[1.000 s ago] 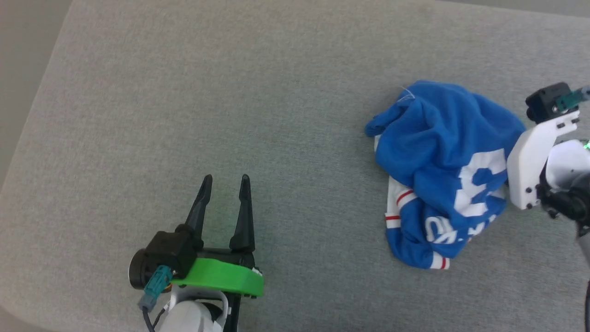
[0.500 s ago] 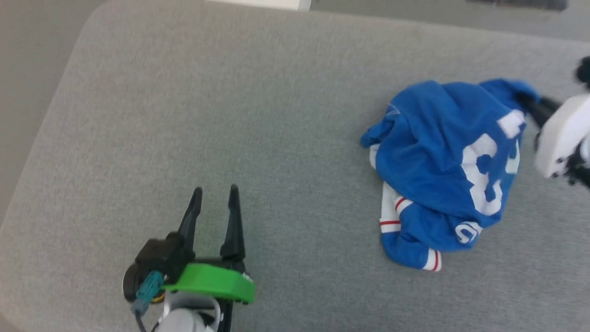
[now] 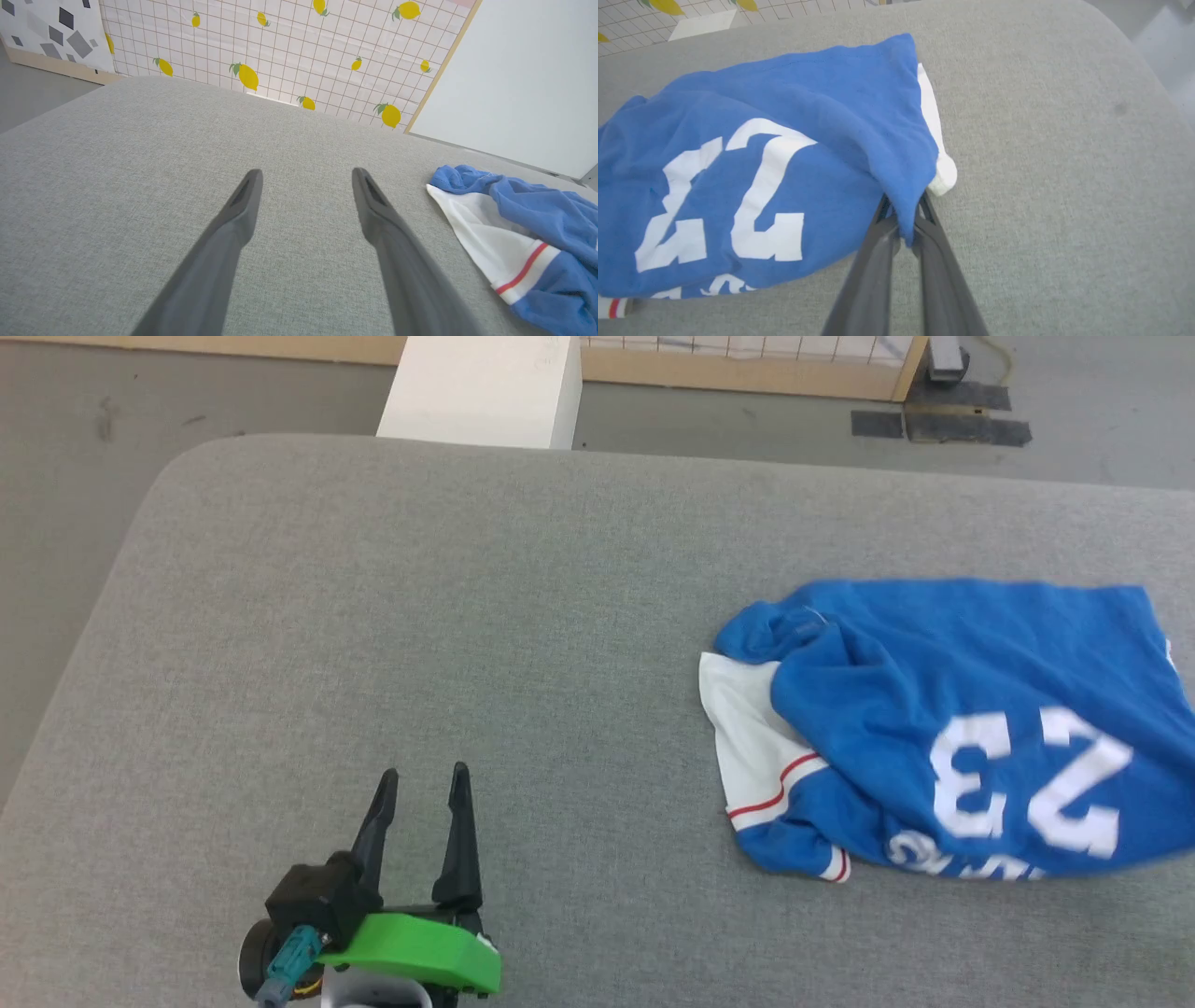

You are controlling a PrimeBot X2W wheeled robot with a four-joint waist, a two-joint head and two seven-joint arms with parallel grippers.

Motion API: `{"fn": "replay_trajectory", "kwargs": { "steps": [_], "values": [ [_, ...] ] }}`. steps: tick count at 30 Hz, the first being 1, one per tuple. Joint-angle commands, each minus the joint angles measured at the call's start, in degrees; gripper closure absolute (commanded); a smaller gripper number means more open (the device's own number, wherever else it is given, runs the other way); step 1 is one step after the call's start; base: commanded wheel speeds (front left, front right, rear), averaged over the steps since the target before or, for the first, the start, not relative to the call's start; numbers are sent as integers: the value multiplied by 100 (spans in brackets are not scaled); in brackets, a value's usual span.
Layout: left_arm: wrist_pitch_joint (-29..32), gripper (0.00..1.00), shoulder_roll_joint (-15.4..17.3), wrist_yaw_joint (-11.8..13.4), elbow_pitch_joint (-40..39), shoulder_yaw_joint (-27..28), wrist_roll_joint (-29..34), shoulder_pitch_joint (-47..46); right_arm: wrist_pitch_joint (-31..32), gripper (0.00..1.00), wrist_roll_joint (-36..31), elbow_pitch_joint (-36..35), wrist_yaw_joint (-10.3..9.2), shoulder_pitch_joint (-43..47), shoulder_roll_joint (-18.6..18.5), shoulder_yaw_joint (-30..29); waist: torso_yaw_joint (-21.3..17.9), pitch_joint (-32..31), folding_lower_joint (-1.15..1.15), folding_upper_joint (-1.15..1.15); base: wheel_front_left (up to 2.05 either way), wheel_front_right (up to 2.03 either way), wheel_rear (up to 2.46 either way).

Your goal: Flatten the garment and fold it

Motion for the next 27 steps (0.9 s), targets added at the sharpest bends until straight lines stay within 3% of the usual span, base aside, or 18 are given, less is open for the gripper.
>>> {"fn": "replay_trajectory", "kwargs": {
  "steps": [1, 4, 5, 6, 7, 15, 21, 27],
  "values": [
    [-22, 0, -14, -56, 25, 39, 74, 74, -77, 100, -94, -39, -8, 115, 162, -36, -29, -58, 0, 0, 0, 0, 0],
    [-22, 0, -14, -95, 66, 102, 108, 129, -186, 100, -281, 15, -8, 344, 430, -28, -74, -138, 0, 0, 0, 0, 0],
    [-22, 0, -14, -142, 117, 99, 133, 146, -322, 69, -442, 95, -8, 386, 536, 36, -98, -214, 0, 0, 0, 0, 0],
    [-22, 0, -14, -151, 131, 95, 122, 151, -412, 9, -494, 116, -8, 358, 566, 29, -104, -244, 0, 0, 0, 0, 0],
    [-22, 0, -14, -153, 144, 93, 114, 158, -464, 0, -532, 122, -8, 329, 577, 34, -109, -271, 0, 0, 0, 0, 0],
    [-22, 0, -14, -133, 167, 48, 37, 223, -576, 0, -358, -731, -8, -182, 411, 380, -106, -417, 0, 0, 0, 0, 0],
    [-22, 0, -14, -97, 117, 6, -34, 204, 114, 0, -19, -1466, -8, -745, 180, 1459, 9, -314, 0, 0, 0, 0, 0],
    [-22, 0, -14, -68, 106, -147, -69, 65, 748, 0, 307, -1271, -8, -1470, 173, 2586, 204, -52, 0, 0, 0, 0, 0]
  ]
}}
